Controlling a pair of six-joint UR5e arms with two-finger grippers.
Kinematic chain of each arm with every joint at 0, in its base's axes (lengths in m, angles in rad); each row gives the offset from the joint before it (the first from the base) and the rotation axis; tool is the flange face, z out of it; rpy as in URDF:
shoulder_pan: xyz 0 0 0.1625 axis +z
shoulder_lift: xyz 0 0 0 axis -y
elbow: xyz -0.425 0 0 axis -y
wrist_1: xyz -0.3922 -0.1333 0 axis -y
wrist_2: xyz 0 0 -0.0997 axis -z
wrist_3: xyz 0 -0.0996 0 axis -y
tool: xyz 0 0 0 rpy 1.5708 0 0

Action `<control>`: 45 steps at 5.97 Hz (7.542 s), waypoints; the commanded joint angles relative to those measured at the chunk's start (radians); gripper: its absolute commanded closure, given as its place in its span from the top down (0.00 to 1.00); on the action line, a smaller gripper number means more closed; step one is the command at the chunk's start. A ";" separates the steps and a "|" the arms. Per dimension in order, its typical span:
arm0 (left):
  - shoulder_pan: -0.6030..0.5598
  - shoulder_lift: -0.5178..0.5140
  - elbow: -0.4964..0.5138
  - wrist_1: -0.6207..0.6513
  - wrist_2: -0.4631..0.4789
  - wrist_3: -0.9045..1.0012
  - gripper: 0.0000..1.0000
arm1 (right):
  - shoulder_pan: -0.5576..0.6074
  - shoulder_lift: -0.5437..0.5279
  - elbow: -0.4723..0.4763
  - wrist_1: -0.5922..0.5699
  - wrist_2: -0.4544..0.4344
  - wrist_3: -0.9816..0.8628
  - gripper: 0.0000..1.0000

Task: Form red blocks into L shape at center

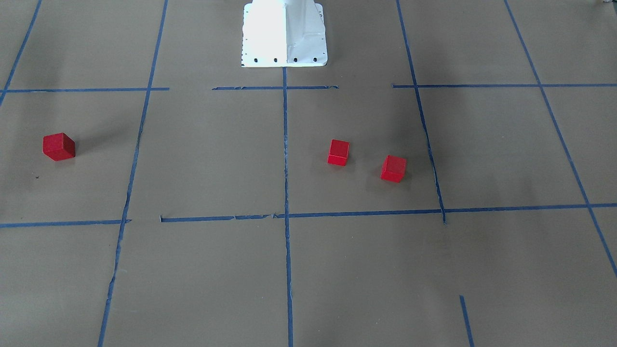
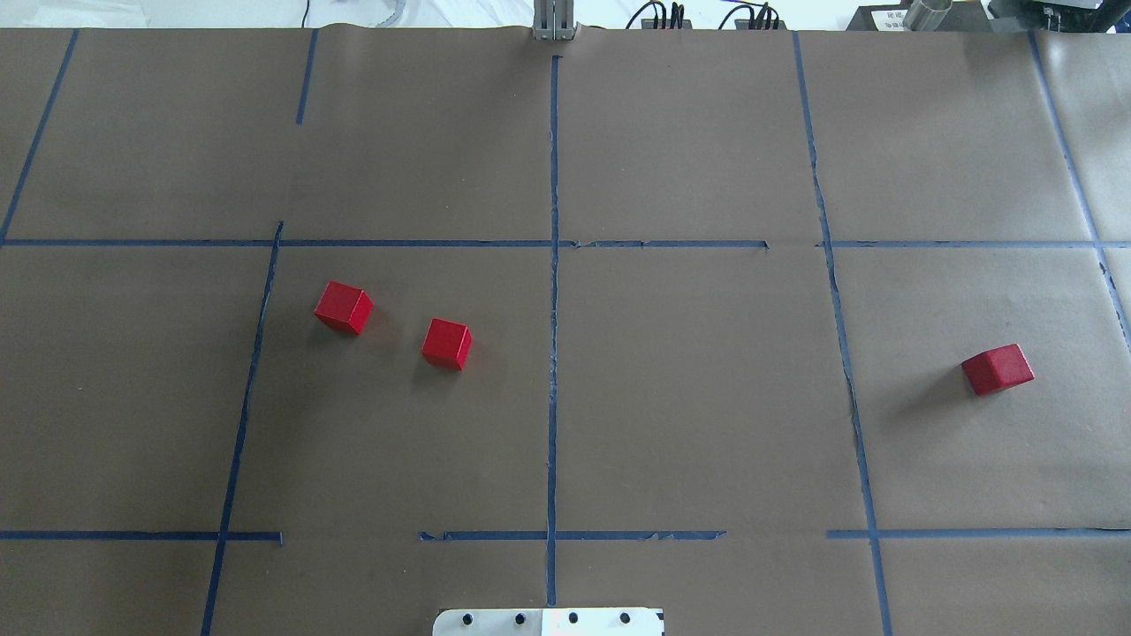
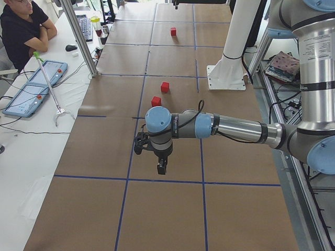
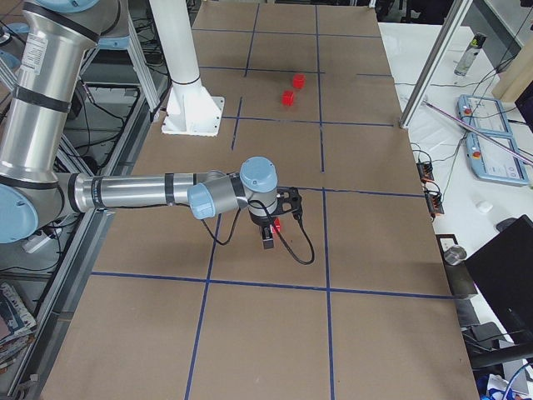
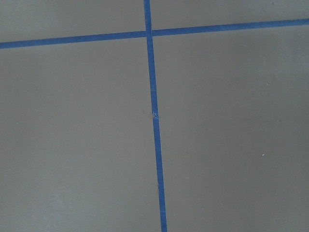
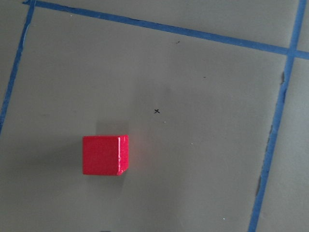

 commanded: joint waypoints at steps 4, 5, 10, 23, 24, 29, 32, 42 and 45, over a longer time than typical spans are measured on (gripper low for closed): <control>0.000 -0.001 -0.018 -0.002 -0.008 -0.001 1.00 | -0.308 0.096 -0.049 0.068 -0.161 0.218 1.00; 0.000 -0.001 -0.021 -0.002 -0.010 0.000 1.00 | -0.338 0.119 -0.051 0.070 -0.162 0.258 0.99; -0.001 -0.001 -0.020 -0.002 -0.008 0.000 1.00 | -0.398 0.163 -0.120 0.068 -0.227 0.321 0.99; 0.002 -0.009 -0.031 -0.005 -0.008 0.002 1.00 | -0.758 0.868 -0.148 -0.208 -0.318 1.006 0.00; 0.016 -0.012 -0.035 -0.008 -0.008 0.003 1.00 | -0.798 0.959 -0.242 -0.205 -0.408 1.107 0.00; 0.039 -0.004 -0.031 -0.079 -0.011 0.000 1.00 | -0.855 1.071 -0.384 -0.205 -0.445 1.188 0.26; 0.039 -0.001 -0.032 -0.079 -0.011 0.000 1.00 | -0.863 1.075 -0.398 -0.208 -0.453 1.174 0.31; 0.156 -0.122 -0.070 -0.161 -0.030 -0.213 1.00 | -0.832 0.865 0.021 -0.380 -0.465 1.156 1.00; 0.510 -0.305 -0.069 -0.349 -0.028 -0.631 1.00 | -0.694 0.642 0.179 -0.377 -0.337 1.015 1.00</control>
